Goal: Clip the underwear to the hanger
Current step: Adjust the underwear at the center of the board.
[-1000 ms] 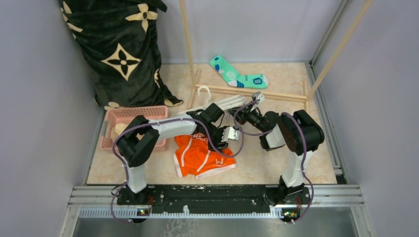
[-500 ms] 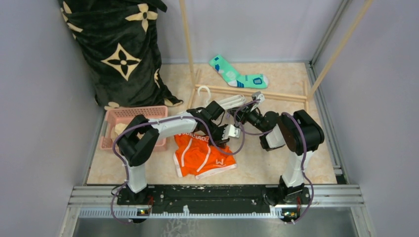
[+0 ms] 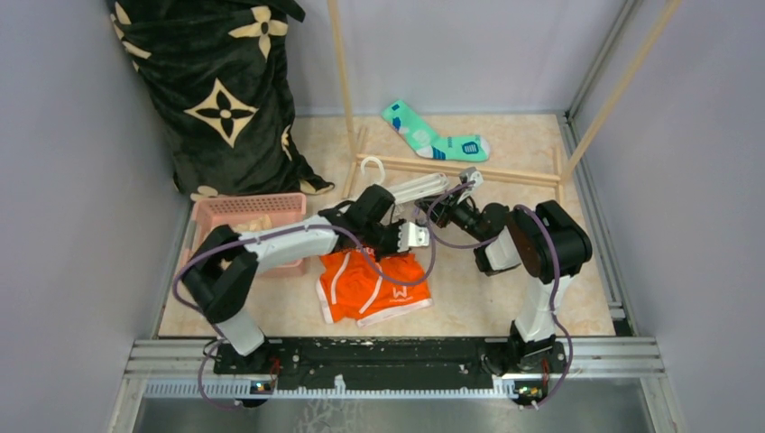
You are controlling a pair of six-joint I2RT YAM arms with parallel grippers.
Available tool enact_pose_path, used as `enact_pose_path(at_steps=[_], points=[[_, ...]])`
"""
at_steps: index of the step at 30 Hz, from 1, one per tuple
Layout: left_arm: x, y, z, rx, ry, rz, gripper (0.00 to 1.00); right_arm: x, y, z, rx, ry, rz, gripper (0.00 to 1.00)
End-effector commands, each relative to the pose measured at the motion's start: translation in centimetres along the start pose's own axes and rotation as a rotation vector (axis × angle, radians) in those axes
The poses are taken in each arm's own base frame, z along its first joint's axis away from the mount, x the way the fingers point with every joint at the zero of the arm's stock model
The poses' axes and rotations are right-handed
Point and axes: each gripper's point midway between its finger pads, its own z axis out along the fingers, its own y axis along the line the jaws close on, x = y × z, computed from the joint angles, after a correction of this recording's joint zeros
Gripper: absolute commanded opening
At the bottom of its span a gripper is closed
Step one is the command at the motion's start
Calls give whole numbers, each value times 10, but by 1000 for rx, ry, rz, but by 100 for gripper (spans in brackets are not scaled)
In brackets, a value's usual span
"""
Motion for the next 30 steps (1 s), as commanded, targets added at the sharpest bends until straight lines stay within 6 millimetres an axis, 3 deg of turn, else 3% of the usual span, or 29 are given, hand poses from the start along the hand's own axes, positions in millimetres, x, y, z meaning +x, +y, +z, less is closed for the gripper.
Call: enact_pose_path(at_steps=[1,4,11,19,23,27,30], points=[[-23,30,-27,-308,-101,80,0,-50,17,8,-86,-171,-127,0],[-32,26,-31,-455,-127,153,0,-49,16,8,-85,-170,-126,0],[-25,5,-21,-705,-27,360,0,-47,15,7,-81,-167,-124,0],[-17,-33,-17,-711,-5,478,0,-48,15,9,-86,-168,-126,0],[-11,-46,-22,-786,2,543,10,-46,15,10,-86,-166,-121,0],[-4,-58,-12,-749,18,533,23,-46,14,10,-86,-165,-120,0],[-10,-65,-10,-712,-27,472,47,-46,15,10,-90,-164,-121,0]])
